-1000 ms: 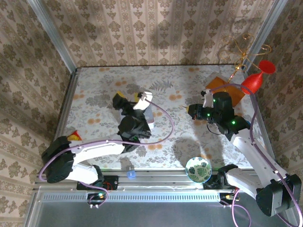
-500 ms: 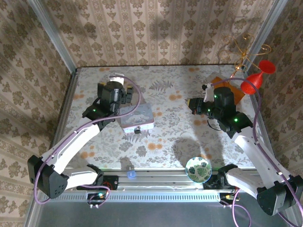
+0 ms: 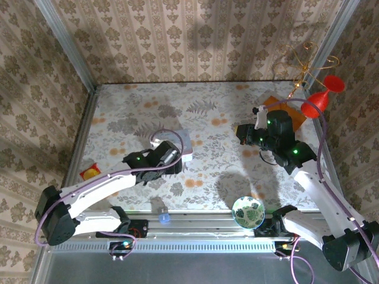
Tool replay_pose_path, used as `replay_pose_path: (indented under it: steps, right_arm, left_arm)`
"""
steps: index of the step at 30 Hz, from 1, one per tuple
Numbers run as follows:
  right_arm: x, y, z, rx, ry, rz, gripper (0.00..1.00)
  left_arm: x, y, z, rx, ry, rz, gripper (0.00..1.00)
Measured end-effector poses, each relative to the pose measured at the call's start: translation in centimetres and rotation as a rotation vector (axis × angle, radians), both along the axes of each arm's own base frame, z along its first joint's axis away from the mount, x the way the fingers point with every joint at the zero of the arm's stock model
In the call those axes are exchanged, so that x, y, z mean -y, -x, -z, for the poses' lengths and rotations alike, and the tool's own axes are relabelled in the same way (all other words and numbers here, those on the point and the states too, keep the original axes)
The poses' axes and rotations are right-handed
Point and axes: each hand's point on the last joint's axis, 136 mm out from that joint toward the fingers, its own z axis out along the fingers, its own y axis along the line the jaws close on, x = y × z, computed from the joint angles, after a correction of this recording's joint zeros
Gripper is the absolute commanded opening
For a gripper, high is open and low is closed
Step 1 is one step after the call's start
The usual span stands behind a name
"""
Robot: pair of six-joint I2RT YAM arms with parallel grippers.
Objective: Unlock a padlock with a key
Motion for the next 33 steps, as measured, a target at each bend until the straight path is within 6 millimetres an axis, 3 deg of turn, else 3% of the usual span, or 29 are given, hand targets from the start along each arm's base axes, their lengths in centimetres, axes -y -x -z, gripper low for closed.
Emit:
replay_pose_path:
  steps: [7,14,19,22,28,33]
  right_arm:
    - [0.4,0.8,-0.3,0.022,-0.001,0.006,0.0]
    - [0.7,0.8,0.0,0.025,0.023,0.012,0.0]
    - [0.8,0.7,0.1,0.025,0.031,0.018,0.0]
    - [0.8,0.5,0.4,0.018,0.034,0.017,0.0]
    - [0.7,0.3,0.8,0.005,0.038,0.017,0.0]
    - [0.7,0.4,0.8,0.005,0.038,0.017,0.0]
  left_arm:
    - [0.1,-1.1,4.9,0.027,-0.118,-0.058,0.8]
    - [1.1,-3.6,7.4,0.1,-0.208,-0.046,0.75]
    - [1.1,-5.4,8.6,0.119,-0.216,-0.057,0.71]
    - [1.1,-6.5,9.1,0.121,-0.231,-0.059,0.59]
    - [2.0,-7.5,9.1,0.132,-0.217,-0.056,0.57]
    - [2.4,-7.6,9.0,0.127,-0.195,-0.064,0.66]
